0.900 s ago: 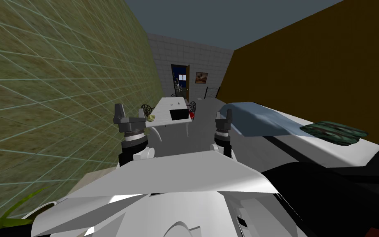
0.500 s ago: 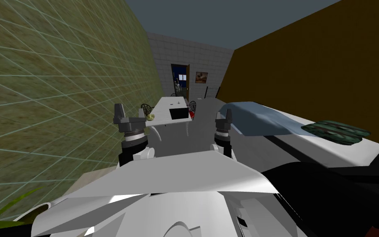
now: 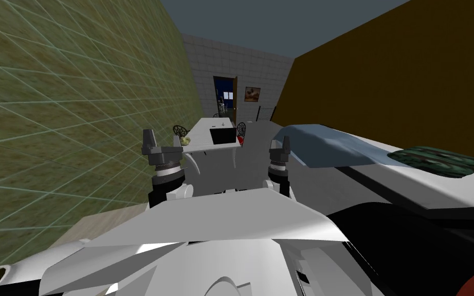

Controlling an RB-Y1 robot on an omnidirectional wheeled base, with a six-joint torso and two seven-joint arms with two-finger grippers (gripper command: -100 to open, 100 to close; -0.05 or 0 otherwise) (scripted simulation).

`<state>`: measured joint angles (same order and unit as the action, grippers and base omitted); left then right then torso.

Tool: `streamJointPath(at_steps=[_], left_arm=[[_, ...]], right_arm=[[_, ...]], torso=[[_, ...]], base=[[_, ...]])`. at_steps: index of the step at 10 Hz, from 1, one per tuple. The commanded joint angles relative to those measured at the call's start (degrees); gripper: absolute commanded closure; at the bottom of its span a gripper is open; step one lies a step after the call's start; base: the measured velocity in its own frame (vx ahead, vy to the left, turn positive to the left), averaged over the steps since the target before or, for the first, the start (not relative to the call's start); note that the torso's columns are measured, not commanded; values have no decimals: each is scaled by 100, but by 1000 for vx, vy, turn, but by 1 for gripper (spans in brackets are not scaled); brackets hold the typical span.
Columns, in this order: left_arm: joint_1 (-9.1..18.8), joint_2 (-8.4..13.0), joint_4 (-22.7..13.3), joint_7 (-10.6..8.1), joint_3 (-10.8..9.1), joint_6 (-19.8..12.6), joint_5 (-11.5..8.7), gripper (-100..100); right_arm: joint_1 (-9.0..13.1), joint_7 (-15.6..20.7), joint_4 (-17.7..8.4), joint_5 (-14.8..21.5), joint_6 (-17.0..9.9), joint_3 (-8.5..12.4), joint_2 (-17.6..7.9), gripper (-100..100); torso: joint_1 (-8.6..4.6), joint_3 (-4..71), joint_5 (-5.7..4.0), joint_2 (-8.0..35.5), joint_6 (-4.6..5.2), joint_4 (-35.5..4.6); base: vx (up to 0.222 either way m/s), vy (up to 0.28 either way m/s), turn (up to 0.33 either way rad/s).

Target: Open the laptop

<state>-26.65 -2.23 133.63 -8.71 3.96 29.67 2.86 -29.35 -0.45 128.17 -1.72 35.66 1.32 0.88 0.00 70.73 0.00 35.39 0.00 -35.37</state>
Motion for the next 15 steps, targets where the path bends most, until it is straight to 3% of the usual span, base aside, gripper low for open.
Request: streamJointPath(at_steps=[1, 3, 8, 15], left_arm=[[1, 242, -6, -13, -7, -32, -20, -100], [2, 581, -17, -44, -24, -110, -70, -100], [7, 1245, -57, -228, -122, -563, -363, -100], [5, 1364, -74, -556, -292, -1349, -877, -100]], right_arm=[[0, 0, 0, 0, 0, 0, 0, 0], [-1, 0, -3, 0, -1, 0, 0, 0], [-2, 0, -3, 0, 0, -1, 1, 0], [-2, 0, -3, 0, 0, -1, 1, 0]], torso=[[0, 846, 0, 423, 0, -423], [-5, 1357, -1, 663, 0, -666], [-4, 1387, -1, 686, 0, -690], [3, 1385, 1, 689, 0, -691]], base=[[20, -11, 6], [38, -38, 13], [86, -84, 26], [141, -143, 39]])
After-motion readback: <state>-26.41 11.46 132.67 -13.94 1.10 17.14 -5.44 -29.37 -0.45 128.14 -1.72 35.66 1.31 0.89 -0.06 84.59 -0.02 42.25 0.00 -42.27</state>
